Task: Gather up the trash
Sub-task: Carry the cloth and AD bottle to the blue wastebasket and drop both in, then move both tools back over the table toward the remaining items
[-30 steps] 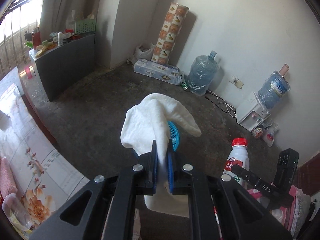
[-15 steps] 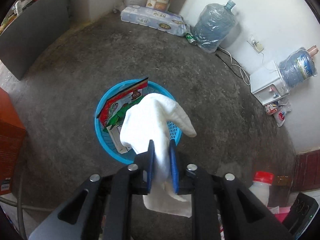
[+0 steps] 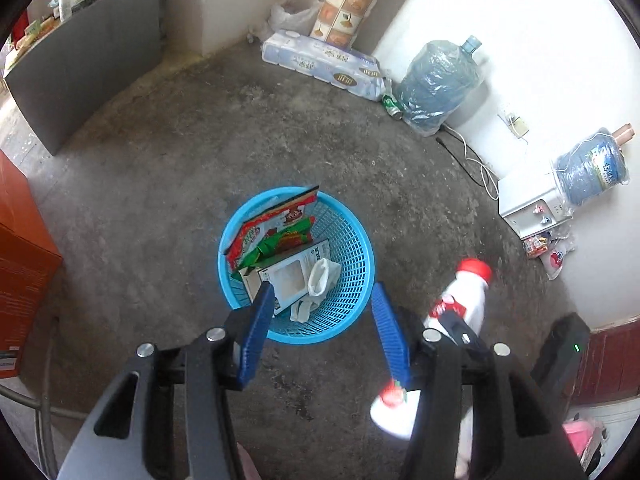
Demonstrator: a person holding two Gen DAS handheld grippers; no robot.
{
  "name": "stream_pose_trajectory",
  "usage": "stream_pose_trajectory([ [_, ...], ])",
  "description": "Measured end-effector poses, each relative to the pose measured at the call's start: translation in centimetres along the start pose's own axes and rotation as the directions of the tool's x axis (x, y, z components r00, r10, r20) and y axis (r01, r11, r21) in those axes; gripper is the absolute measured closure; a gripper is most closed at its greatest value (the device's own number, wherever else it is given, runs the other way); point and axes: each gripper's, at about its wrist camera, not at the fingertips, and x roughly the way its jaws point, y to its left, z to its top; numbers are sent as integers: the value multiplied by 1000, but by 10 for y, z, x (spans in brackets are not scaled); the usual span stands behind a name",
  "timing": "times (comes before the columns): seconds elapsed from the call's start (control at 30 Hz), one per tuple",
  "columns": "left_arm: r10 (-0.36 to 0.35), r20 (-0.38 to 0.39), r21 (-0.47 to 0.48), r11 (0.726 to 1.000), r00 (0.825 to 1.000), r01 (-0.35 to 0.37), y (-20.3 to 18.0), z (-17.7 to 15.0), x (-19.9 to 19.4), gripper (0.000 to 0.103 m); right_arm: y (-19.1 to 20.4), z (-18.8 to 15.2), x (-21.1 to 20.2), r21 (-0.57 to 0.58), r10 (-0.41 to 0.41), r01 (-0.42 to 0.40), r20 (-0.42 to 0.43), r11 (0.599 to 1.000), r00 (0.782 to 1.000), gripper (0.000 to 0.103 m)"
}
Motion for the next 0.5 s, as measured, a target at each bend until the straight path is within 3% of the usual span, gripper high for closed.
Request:
stream_pose_trajectory([
  [0.17,27,90,52,998,996,-32,16,-15,-77,50,42,20,50,-157,-62,79,109,984,992,46],
  [0.27,59,127,54,996,990,-66,32,-35,-113,48,58,19,84,-272,-105,142,144,952,984,46],
  [0.37,79,106,44,995,991,-84,49,-61,-133,46,48,14,137,-322,-158,165,47,932,986,44],
  [0.43,83,82,38,996,993,-87,58,-77,-144,46,34,8,169,-335,-245,221,-31,916,969,44],
  [0.5,82,72,36,996,994,-85,65,-92,-156,46,26,4,181,-347,-275,240,-53,906,960,44],
])
